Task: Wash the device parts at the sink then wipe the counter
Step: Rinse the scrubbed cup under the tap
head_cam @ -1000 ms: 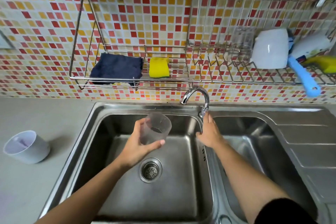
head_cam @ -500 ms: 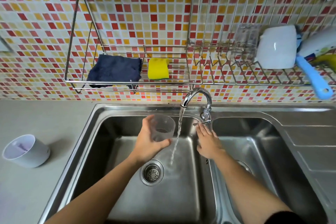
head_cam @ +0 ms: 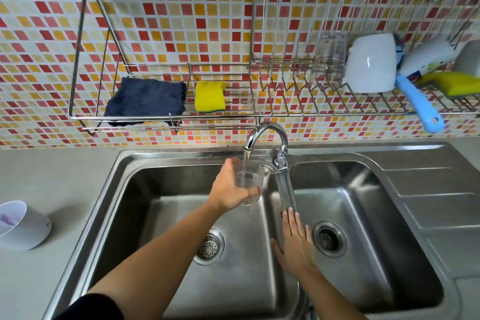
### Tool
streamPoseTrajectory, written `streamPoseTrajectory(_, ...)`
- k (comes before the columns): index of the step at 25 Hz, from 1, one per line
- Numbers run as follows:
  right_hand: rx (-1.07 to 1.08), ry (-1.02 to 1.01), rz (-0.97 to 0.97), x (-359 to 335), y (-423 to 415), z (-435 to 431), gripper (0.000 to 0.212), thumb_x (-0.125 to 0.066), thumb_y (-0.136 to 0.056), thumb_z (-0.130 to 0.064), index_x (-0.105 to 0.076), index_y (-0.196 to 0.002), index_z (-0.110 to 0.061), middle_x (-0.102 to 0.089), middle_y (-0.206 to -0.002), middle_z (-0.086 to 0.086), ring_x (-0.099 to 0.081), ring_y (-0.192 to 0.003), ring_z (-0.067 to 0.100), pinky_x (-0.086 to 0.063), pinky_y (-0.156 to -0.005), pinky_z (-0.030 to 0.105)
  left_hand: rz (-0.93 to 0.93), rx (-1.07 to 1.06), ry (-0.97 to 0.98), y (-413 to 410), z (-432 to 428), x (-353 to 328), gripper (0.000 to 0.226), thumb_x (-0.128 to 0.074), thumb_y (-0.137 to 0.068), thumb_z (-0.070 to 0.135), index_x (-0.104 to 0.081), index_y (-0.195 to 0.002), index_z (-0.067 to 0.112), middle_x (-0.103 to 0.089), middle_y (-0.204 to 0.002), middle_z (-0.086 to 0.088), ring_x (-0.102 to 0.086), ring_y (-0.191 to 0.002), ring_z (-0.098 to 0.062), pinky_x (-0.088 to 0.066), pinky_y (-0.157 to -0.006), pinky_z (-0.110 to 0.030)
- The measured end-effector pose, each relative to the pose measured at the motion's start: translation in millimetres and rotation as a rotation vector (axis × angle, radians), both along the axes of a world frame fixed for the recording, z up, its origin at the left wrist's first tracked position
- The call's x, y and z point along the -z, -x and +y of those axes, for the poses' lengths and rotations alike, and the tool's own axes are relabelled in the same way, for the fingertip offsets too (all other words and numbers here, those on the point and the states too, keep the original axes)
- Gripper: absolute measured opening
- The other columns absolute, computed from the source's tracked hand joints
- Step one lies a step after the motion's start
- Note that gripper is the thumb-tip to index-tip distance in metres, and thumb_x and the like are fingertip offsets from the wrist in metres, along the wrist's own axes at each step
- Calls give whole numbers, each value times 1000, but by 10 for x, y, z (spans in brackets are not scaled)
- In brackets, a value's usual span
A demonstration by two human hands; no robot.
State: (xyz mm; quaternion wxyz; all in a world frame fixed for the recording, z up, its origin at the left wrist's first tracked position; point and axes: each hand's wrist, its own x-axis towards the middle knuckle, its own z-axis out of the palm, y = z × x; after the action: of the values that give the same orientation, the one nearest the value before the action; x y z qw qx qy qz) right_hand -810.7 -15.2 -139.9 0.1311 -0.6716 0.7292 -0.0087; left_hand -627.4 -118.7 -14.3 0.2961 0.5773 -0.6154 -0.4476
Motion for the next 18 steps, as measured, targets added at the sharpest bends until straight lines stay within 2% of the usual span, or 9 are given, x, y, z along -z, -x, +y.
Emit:
streamPoseTrajectory(3, 1, 21, -20, 23, 6, 14, 77, -31, -81, -50, -22, -144, -7, -24, -151, 12, -23, -137, 27, -23, -104, 45, -47, -7, -55, 23, -94, -119, 69, -83, -64, 36, -49, -122, 21, -60, -111, 6, -57, -102, -15, -44, -92, -27)
streamPoseTrajectory(6, -35, 45, -10, 24, 10, 9, 78, -34, -90, -46, 11, -143, -9, 10, -153, 7, 7, -142, 26, 0, -111, 39, -102, -33, -108, 14, -188, -193, 55, -75, -67, 54, -63, -111, 22, -68, -104, 1, -62, -98, -18, -49, -89, -30)
streamPoseTrajectory(8, -44, 70, -16, 35, 14, 1, 82, -40, -92, -42, 19, -140, -10, 20, -151, 6, 16, -141, 24, 8, -110, 37, -121, -55, -107, -3, -201, -222, 46, -72, -69, 57, -70, -99, 22, -72, -94, 1, -65, -92, -18, -50, -83, -29)
streamPoseTrajectory(11, -30, 91, -14, 62, 16, 3, 85, -48, -89, -39, 12, -142, -10, 12, -153, 7, 11, -142, 26, 3, -111, 37, -209, 30, -37, -22, -184, -266, 48, -72, -65, 61, -69, -96, 25, -72, -92, 1, -65, -88, -17, -49, -78, -26)
streamPoseTrajectory(13, -30, 77, 5, 101, 29, 20, 89, -55, -85, -38, 4, -145, -9, 2, -155, 9, 2, -142, 28, -4, -111, 39, -367, 196, 62, -27, -170, -265, 53, -74, -66, 55, -65, -105, 21, -69, -102, -2, -63, -94, -19, -49, -80, -26)
streamPoseTrajectory(15, -39, 47, 25, 120, 34, 17, 93, -65, -76, -39, -12, -146, -6, -17, -154, 13, -16, -141, 30, -18, -109, 42, -514, 355, 130, -54, -170, -261, 78, -76, -62, 52, -53, -127, 15, -61, -120, -5, -58, -108, -23, -49, -90, -31)
streamPoseTrajectory(16, -38, 33, 31, 109, 25, 13, 96, -69, -71, -40, -20, -144, -4, -27, -151, 14, -25, -138, 29, -25, -106, 42, -526, 390, 132, -81, -166, -262, 87, -77, -59, 49, -46, -134, 16, -58, -126, -4, -56, -112, -24, -49, -93, -32)
streamPoseTrajectory(18, -29, 61, 54, 119, 22, 8, 99, -74, -61, -43, -31, -141, -3, -40, -145, 15, -38, -132, 28, -34, -100, 41, -490, 372, 101, -121, -157, -277, 79, -79, -57, 43, -51, -127, 20, -61, -120, 0, -59, -108, -21, -50, -88, -30)
